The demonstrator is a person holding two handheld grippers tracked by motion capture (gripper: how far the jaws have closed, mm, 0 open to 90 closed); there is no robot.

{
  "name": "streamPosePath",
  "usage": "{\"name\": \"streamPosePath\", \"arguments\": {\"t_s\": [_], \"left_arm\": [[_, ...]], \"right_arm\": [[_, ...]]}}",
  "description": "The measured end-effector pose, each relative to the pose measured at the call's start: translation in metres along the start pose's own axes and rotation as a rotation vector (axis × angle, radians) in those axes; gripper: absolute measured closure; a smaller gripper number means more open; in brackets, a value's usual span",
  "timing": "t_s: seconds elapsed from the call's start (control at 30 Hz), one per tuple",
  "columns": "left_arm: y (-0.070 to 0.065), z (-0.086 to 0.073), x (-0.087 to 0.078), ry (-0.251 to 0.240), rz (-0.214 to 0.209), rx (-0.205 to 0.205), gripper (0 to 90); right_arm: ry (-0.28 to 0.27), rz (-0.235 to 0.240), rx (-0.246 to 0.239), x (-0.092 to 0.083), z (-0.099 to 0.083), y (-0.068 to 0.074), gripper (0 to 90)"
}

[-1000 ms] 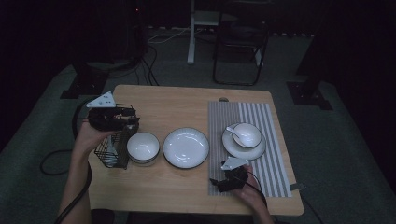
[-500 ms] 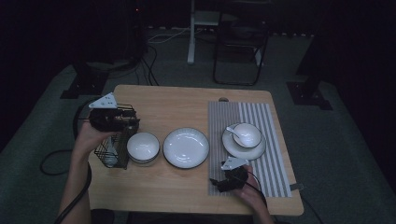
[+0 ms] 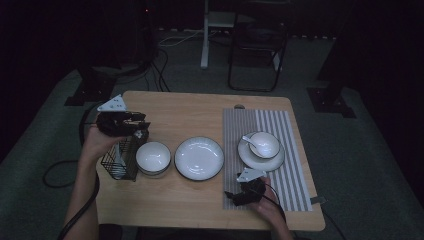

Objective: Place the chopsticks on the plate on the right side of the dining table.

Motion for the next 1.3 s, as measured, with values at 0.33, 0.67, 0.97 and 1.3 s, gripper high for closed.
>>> {"name": "streamPosePath", "arguments": {"t_s": [0.33,0.67,0.97,1.3], "left_arm": [[0.007,0.003,0.013,0.021,-0.009,-0.006,62.3],[0.019,0.003,0.023,0.062,-0.022,-0.028,63.8],[0.029,0.004,0.029,0.070,-0.029,-0.050,66.0],[0.041,-0.003,0.041,0.107,-0.032,-0.093,65.1]], "right_arm": [[0.000,0.000,-0.001,0.000,0.000,0.000,14.8],[0.000,-0.001,-0.001,0.000,0.000,0.000,14.8],[0.001,0.000,0.001,0.000,0.000,0.000,14.8],[0.001,0.000,0.000,0.000,0.000,0.000,14.8]]}}
Point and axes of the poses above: each handheld gripper's, and its own axes: x roughly forward along the jaws, z roughly out of its top, y roughly to its left, the point moved 6 cm from there along x, roughly forward along the jaws, and after that the axes turned 8 degrees about -x, right-handed, at the moved point
